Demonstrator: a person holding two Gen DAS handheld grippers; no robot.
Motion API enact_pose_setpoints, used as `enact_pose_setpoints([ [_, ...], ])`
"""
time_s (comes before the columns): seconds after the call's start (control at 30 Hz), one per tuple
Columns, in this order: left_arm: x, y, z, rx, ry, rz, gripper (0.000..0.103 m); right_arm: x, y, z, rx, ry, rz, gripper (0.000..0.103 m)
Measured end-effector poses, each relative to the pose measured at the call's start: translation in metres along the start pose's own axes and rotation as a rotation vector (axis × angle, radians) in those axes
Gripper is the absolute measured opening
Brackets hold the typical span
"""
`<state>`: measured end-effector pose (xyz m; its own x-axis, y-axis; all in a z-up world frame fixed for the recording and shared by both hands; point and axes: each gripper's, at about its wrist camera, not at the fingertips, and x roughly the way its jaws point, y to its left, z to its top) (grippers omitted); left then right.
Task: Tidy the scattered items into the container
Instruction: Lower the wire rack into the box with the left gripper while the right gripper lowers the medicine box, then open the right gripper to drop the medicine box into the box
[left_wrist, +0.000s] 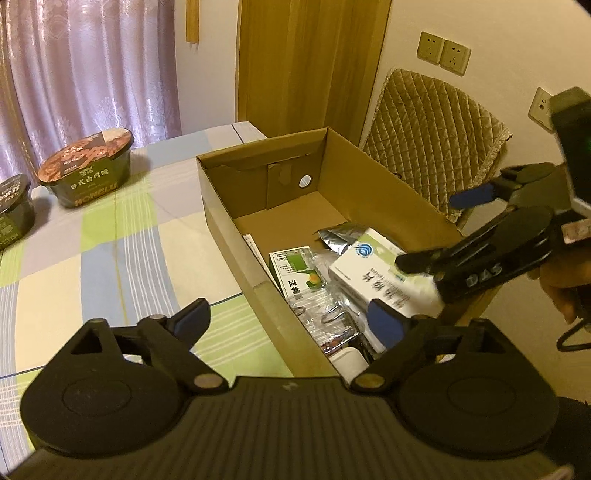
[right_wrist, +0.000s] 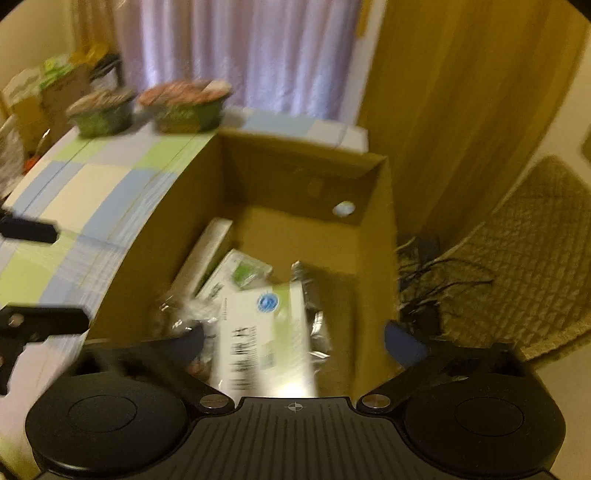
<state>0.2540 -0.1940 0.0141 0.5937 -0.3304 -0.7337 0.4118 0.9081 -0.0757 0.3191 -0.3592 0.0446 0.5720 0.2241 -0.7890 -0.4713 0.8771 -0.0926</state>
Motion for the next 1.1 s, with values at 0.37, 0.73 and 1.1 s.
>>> enact_pose_setpoints([
  [0.37,-0.032,-0.009,-0.022,-0.091,-0.048,0.058,0.101,-0.073,-0.008,-0.04,0.172,-0.09,-0.066,0.103],
  [0.73,-0.083,-0.027,-0.038,-0.175,-0.01,0.11,0.101,-0.152,0.014,-0.084,0.427,-0.184,-0.028,0.103],
  [1.1,-0.149,-0.034,-0.052,-0.231,-0.062,0.1,0.101,-0.206,0.048,-0.123,0.498,-0.2,-0.044,0.103],
])
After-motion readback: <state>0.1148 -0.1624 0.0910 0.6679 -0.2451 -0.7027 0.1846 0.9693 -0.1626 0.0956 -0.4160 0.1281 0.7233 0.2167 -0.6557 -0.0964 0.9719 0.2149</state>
